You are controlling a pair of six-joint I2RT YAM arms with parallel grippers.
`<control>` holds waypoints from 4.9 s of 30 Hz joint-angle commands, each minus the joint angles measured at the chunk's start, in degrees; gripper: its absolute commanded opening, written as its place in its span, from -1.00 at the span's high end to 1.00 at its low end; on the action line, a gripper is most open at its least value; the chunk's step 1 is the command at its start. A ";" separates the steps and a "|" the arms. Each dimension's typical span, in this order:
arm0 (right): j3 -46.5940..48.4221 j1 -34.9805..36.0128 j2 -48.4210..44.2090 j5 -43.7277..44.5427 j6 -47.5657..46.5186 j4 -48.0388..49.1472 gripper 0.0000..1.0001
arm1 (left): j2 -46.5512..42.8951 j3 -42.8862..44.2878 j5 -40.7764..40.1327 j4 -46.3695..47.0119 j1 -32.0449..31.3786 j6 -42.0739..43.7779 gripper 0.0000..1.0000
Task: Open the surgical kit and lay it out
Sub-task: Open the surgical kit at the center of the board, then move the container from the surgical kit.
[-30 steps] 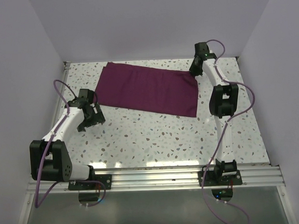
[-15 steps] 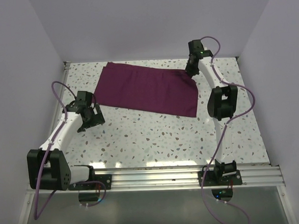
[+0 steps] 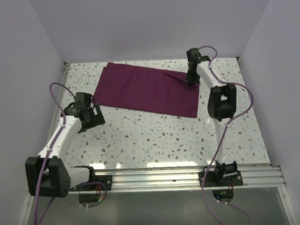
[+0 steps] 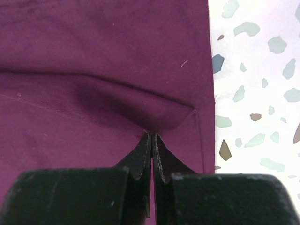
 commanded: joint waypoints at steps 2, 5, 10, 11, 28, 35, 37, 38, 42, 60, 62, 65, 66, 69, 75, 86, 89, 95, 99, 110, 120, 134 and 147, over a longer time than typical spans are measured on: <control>-0.58 0.55 -3.09 0.54 -1.95 0.73 1.00 | -1.61 0.02 0.14 -0.09 -0.08 0.92 -0.83; -0.14 0.46 -2.73 -0.60 -2.56 1.16 1.00 | -2.23 0.80 -0.56 -1.23 -0.16 0.66 -0.83; 0.22 0.89 -4.75 -3.94 -3.18 1.95 1.00 | -4.78 6.68 -2.40 -4.13 -0.16 1.01 -0.88; -0.04 1.59 -5.62 -4.64 -3.18 2.04 1.00 | -5.56 7.83 -2.58 -4.31 -0.08 1.36 -0.89; -49.50 26.81 -50.17 -12.03 1.38 -4.09 1.00 | -7.15 12.77 -0.57 -0.63 -0.16 3.47 -0.90; -68.85 29.81 -69.16 -12.38 5.60 -12.98 1.00 | -7.59 7.05 2.68 3.51 -0.16 3.47 -0.90; -71.93 29.81 -71.89 -12.38 6.31 -14.47 1.00 | -7.24 6.61 3.39 4.03 -0.16 3.47 -0.89; -72.55 29.81 -72.42 -12.47 6.49 -15.18 1.00 | -7.07 6.69 3.56 4.04 -0.16 3.56 -0.90; -75.54 29.90 -74.36 -14.22 5.96 -16.68 1.00 | -6.28 8.18 3.74 4.21 -0.16 4.17 -0.90; -49.98 29.90 -58.48 -11.25 3.06 -16.34 -0.97 | 4.79 13.10 3.83 6.50 -0.16 5.93 -0.89; -47.09 29.81 -55.05 -10.10 2.62 -13.34 -0.97 | 7.78 15.29 3.83 6.85 -0.16 6.46 -0.87; -41.13 29.64 -46.96 -8.08 1.48 -14.03 -0.97 | 12.08 17.58 4.00 7.81 -0.16 6.81 -0.84; -39.79 29.64 -45.46 -7.90 1.22 -14.48 -0.97 | 13.14 18.03 4.18 8.16 -0.16 6.81 -0.83; -37.14 29.64 -41.85 -7.72 0.60 -14.92 -0.97 | 17.79 20.66 5.06 9.30 -0.25 6.63 -0.76; -38.80 29.11 -43.86 -5.88 0.51 -15.71 -0.97 | 27.99 26.46 5.76 10.72 -2.18 6.02 -0.60; -46.98 26.56 -51.60 -4.30 2.27 -15.62 -0.97 | 40.83 36.75 4.71 10.36 -10.26 3.21 -0.52; -47.42 25.68 -52.48 -3.77 1.92 -16.41 -0.97 | 43.29 37.98 3.66 10.02 -12.03 2.42 -0.51; -49.00 23.49 -54.32 -4.12 0.95 -16.85 -0.97 | 47.33 38.95 2.16 9.40 -13.17 1.19 -0.39; -49.62 21.99 -54.76 -4.91 0.34 -16.77 -0.97 | 49.18 38.60 1.28 8.96 -13.17 0.66 -0.24; -49.71 20.76 -53.88 -5.35 -0.28 -16.50 -0.97 | 48.92 38.16 3.48 10.28 -13.26 0.83 0.81; -49.44 19.80 -53.18 -4.47 -0.98 -16.24 -0.97 | 42.26 35.88 5.41 9.05 -13.17 4.25 1.00; -49.09 18.74 -47.30 -4.03 -2.56 -12.81 -0.97 | 19.75 16.72 11.74 6.59 -13.35 5.14 1.00; -47.07 17.77 -42.02 -3.59 -3.71 -11.67 -0.97 | 3.93 -1.72 14.29 5.27 -17.21 -1.09 1.00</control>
